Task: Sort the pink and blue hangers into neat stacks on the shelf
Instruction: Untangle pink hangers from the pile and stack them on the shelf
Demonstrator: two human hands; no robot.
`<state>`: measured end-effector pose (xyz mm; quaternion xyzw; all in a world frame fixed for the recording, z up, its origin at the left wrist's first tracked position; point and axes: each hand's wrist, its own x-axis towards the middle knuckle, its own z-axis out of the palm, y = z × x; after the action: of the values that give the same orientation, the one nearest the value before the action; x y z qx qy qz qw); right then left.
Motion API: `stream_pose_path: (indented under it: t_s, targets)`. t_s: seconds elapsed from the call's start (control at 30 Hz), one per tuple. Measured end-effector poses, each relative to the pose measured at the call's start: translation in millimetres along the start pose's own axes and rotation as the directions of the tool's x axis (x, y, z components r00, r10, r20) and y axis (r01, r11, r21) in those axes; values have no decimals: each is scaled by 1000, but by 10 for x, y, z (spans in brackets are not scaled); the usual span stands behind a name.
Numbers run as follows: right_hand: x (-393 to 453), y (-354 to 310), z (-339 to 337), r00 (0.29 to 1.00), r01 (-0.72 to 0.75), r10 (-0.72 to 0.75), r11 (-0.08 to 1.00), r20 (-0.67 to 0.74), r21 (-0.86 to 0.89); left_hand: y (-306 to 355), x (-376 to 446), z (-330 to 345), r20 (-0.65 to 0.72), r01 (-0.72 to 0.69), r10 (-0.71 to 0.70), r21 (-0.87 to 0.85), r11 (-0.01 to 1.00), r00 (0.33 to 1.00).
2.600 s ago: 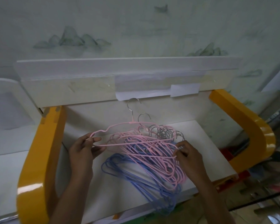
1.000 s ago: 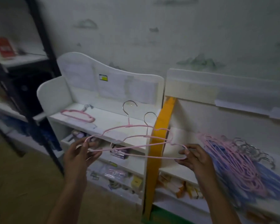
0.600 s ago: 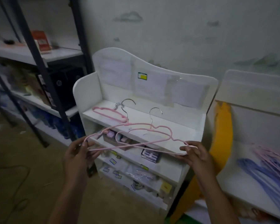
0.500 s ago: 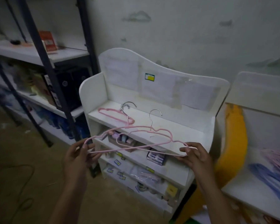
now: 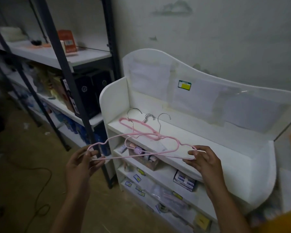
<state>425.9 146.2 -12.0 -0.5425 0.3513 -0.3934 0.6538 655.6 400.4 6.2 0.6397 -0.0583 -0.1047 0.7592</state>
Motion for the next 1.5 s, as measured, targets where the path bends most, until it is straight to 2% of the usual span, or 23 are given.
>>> stream_pose_path:
  t_s: [0.27, 0.63, 1.07, 1.2, 1.4, 1.5]
  targets:
    - [924, -48, 447, 999, -22, 20, 997, 33, 70, 160, 815, 504, -7, -47, 47, 43, 998, 999]
    - [1547, 195, 842, 999, -44, 45, 998, -22, 47, -23, 1666, 732, -6, 12, -11, 92, 996, 1000]
    - [1593, 722, 1614, 967, -76, 101, 991, -234, 111, -183, 2907, 721, 219, 133, -155, 110, 985, 963]
    - [1573, 957, 1820, 955, -80, 126, 981, -270, 175, -230, 3128, 690, 244, 193, -212, 100, 976, 946]
    - [1637, 1167, 1925, 912, -140, 159, 987, -377, 78, -342, 3339, 662, 279, 231, -249, 97, 968, 927]
    - [1652, 1216, 1890, 890, -197, 121, 972, -440, -129, -420, 3381, 682, 284, 247, -263, 93, 965, 922]
